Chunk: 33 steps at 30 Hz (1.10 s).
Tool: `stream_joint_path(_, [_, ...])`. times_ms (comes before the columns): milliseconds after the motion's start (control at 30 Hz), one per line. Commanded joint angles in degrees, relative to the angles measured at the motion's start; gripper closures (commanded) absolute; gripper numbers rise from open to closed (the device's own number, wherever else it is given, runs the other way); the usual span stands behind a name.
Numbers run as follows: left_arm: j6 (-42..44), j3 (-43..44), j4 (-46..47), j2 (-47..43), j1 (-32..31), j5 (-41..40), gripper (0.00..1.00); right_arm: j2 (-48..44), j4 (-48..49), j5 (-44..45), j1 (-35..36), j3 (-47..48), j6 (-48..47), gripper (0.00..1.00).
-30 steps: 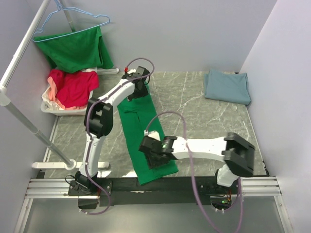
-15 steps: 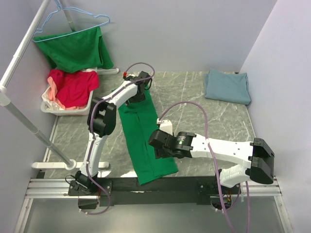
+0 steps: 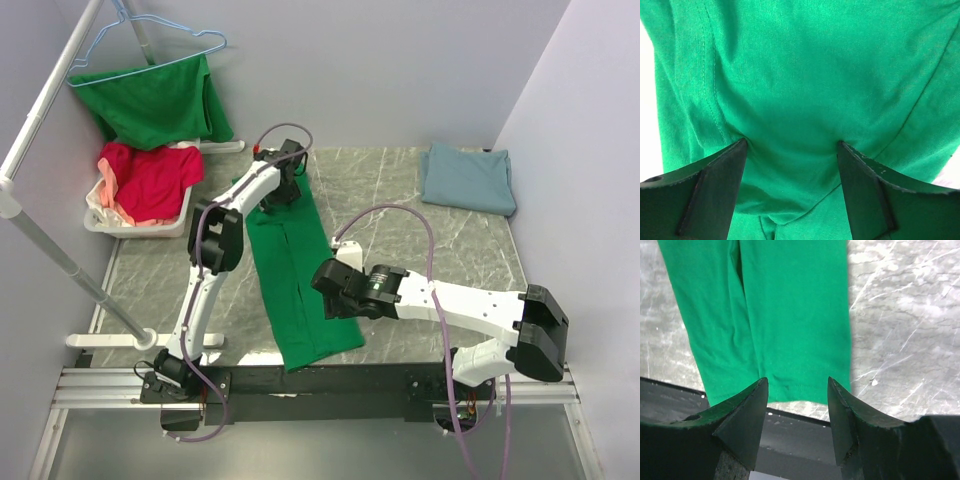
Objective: Fold and stack the t-shirts
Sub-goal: Fold the tshirt
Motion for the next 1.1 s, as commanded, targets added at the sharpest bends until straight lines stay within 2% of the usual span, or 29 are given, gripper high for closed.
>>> stream_joint_path(0, [2.51, 3.77, 4.09, 3.12, 2.23, 4.47, 0.21, -1.31, 0.68, 0.73, -2.12, 0.04, -0.69, 0.42])
stream_joint_path(200, [8.57, 3.33, 13.93, 3.47, 2.94, 10.53, 0.19, 0.62, 1.55, -0.32, -4.32, 0.48, -2.27, 0.42])
stream_joint_path(333, [14.10, 2.46, 25.69, 2.95, 3.11, 18.52, 0.18, 2.20, 2.26, -0.85, -5.64, 0.39, -3.06, 0.42])
stream_joint_path(433, [17.78, -1.23, 35.26, 0.85, 3.02, 20.12, 0.15, 3.17, 3.48, -1.37, -6.52, -0.31, -3.68, 0.42])
stream_joint_path(533, [21.83, -2.29, 39.60, 0.14, 3.02, 22.84, 0.09, 4.31, 4.63, -1.99, -7.31, -1.19, -3.77, 0.42])
stream_joint_path(567, [22.46, -1.25, 41.27, 0.40, 3.02, 23.80, 0.05, 4.84, 4.63, -2.08, -7.31, -1.36, -3.77, 0.43])
stream_joint_path(667, [24.04, 3.14, 41.20, 2.15, 3.02, 26.44, 0.01, 4.93, 4.54, -1.82, -7.31, -1.89, -3.07, 0.43])
stream_joint_path(733, [23.70, 4.21, 40.41, 1.37, 2.85, 25.66, 0.01, 4.49, 4.89, -1.55, -7.40, -2.42, -2.71, 0.43])
stream_joint_path(800, [22.99, -0.51, 42.93, -1.52, 2.76, 21.99, 0.01, 3.97, 5.16, -1.38, -7.49, -2.77, -2.45, 0.43])
stream_joint_path(933, [20.89, -14.12, 49.10, -13.82, 2.67, 15.56, 0.00, 3.79, 6.30, -0.85, -7.75, -2.95, -2.54, 0.43])
stream_joint_path(1067, [19.04, -16.09, 41.67, -20.51, 1.62, 8.19, 0.01, 5.28, 9.10, -2.34, -9.06, -4.35, -2.36, 0.43])
